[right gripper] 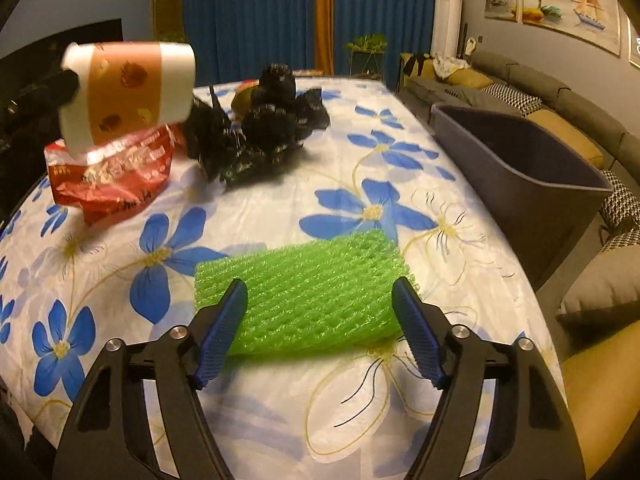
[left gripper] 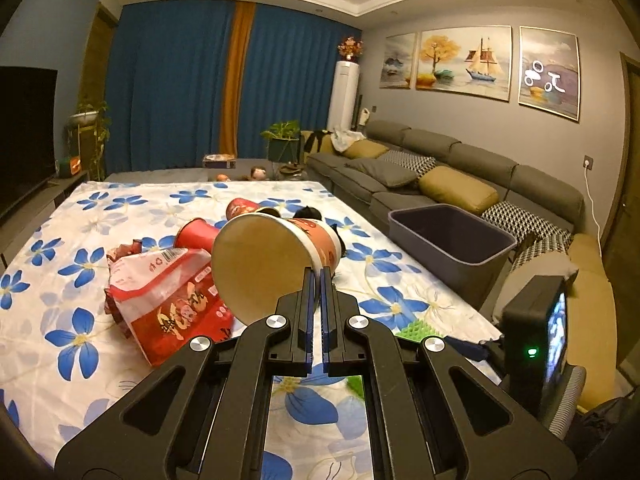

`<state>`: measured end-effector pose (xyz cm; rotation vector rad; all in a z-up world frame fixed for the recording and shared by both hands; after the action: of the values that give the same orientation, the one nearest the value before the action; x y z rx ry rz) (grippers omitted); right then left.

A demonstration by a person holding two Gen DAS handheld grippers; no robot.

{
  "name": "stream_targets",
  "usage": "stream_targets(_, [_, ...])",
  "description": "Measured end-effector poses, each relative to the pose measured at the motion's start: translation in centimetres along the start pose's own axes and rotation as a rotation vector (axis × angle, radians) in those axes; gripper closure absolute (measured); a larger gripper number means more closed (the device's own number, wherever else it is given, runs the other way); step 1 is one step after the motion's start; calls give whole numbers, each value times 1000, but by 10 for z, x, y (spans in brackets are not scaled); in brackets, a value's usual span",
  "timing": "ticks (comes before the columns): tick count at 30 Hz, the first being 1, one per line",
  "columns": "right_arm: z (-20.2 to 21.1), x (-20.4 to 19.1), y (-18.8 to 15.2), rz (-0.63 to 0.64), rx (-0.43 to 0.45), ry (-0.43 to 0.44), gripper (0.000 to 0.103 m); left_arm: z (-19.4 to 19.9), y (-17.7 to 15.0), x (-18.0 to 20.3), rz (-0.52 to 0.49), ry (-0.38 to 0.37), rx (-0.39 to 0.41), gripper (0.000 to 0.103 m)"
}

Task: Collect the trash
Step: 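Grasp the white-orange paper cup with the left tool while the right tool approaches the green foam net, then close the right tool on the green foam net and lift it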

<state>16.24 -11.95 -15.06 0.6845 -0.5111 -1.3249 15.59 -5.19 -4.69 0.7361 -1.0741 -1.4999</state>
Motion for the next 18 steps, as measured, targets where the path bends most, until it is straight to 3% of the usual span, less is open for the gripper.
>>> stream_targets(11, [-5,-2,-3,15,-34,-11,37,4,2,-4,7,6,10,101])
stream_targets(18, [-1,-6,-6,24,-25,9,50,7,5,-4,8,7,19,101])
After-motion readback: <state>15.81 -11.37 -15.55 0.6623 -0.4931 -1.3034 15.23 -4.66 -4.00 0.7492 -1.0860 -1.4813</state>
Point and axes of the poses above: each gripper's, at about its wrist camera, not at the fingertips, and z roughly against the way its jaws point, x to its right, y to its top, the point moved 6 cm from there along -z, roughly the way its jaws point, and after that the axes turned 6 degrees about y, right-handed, at the moved point
